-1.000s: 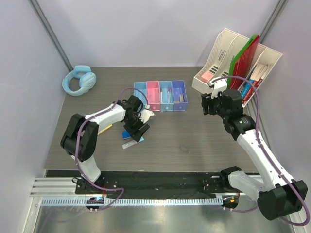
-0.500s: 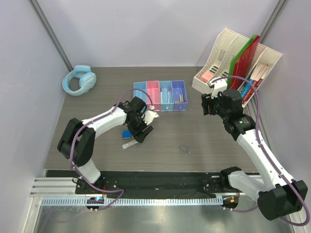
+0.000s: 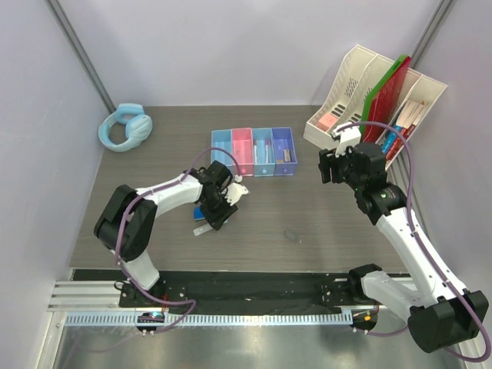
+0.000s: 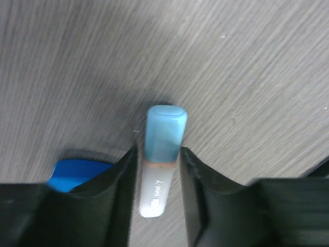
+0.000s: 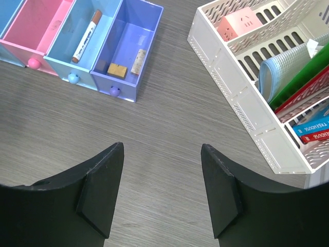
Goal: Sort the stationery into containers
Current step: Pick up the pen from the center of the board.
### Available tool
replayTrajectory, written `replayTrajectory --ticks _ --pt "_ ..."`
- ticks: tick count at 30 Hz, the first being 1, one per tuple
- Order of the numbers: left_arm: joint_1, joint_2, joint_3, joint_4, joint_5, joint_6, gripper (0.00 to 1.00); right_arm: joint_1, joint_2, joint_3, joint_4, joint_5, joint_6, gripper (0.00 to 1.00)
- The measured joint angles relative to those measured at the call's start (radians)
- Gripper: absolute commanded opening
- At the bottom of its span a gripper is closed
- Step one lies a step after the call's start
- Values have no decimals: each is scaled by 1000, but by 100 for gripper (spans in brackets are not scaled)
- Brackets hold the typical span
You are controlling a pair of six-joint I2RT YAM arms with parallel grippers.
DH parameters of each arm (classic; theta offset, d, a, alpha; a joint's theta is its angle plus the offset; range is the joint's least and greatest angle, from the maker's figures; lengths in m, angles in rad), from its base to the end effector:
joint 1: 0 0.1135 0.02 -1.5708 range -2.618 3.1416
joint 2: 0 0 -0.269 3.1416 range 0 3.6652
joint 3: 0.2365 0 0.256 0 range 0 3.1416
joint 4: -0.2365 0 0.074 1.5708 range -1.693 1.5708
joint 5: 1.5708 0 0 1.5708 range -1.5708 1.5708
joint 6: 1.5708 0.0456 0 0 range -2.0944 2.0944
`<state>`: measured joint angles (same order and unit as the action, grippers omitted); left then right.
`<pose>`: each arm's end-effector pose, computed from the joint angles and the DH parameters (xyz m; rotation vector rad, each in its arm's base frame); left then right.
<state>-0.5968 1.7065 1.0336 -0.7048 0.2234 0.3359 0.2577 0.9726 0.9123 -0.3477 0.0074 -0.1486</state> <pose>0.2517 -0.1832 0.1556 1.3585 2.6273 -0.3662 0.2228 0.0584 0.3332 -0.3946 1.9396 0.0636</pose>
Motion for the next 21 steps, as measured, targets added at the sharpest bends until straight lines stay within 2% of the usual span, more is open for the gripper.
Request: replayTrajectory --ticks 1,4,15,21 --pt "0 5 2 7 -4 -1 17 0 0 0 -3 -6 1 69" --pt "-1 25 19 1 -6 -18 0 0 0 1 -9 -15 1 71" --pt "-21 48 72 -21 32 -22 0 0 0 21 -27 -22 1 74" --pt "-27 45 275 -93 55 -23 0 0 10 21 -27 -23 2 75"
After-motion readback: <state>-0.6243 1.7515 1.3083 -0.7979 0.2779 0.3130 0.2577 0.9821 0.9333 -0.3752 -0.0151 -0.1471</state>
